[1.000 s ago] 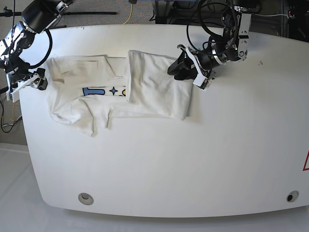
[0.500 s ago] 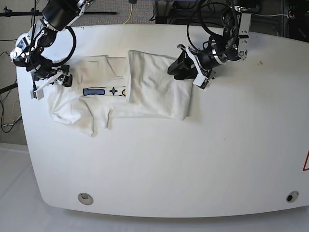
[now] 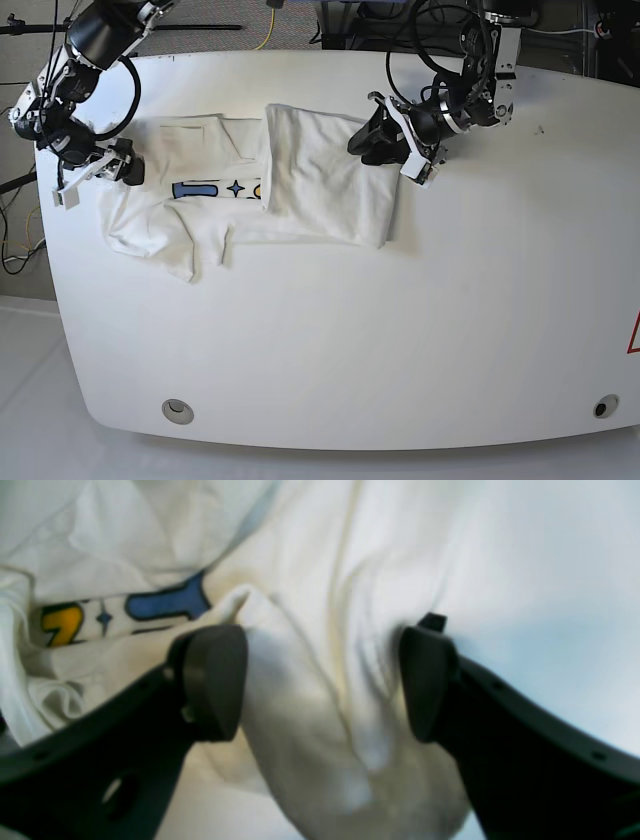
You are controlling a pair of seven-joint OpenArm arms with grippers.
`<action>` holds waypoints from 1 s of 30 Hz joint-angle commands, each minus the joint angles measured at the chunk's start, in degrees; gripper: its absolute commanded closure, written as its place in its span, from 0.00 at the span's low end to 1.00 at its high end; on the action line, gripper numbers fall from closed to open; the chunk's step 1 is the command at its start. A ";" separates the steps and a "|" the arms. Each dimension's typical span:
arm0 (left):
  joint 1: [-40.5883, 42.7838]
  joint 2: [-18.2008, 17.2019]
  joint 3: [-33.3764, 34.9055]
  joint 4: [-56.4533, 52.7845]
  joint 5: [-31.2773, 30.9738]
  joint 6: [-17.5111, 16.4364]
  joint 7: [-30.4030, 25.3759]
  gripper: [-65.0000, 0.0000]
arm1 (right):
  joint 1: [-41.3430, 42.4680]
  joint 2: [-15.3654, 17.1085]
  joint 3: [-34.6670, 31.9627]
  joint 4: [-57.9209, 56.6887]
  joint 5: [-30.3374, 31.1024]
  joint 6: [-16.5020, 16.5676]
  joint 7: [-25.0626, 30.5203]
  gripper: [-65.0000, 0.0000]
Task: Fold the T-shirt properly
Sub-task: 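Lower the right gripper toward the unfolded strip end near the print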
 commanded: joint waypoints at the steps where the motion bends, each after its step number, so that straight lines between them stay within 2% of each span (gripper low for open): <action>1: 0.42 -0.47 -0.12 0.16 1.64 0.56 2.36 0.71 | 0.72 1.46 -0.45 -0.33 -0.36 -0.07 0.39 0.29; 12: 0.70 -0.54 0.07 0.20 1.40 0.56 2.23 0.72 | 1.59 2.20 -1.95 -5.06 -0.83 -0.07 1.35 0.29; 24: 0.78 -0.48 0.31 0.06 1.65 0.56 1.87 0.72 | 2.35 2.07 2.97 -7.74 5.34 -0.07 0.82 0.28; 26: 0.83 -0.26 0.39 0.28 1.09 0.56 1.67 0.71 | 2.18 2.87 3.55 -9.58 6.89 -0.07 1.63 0.29; 30: 0.78 -0.23 0.38 0.24 1.01 0.56 1.60 0.71 | 2.16 2.83 3.68 -10.49 7.51 -0.07 1.82 0.29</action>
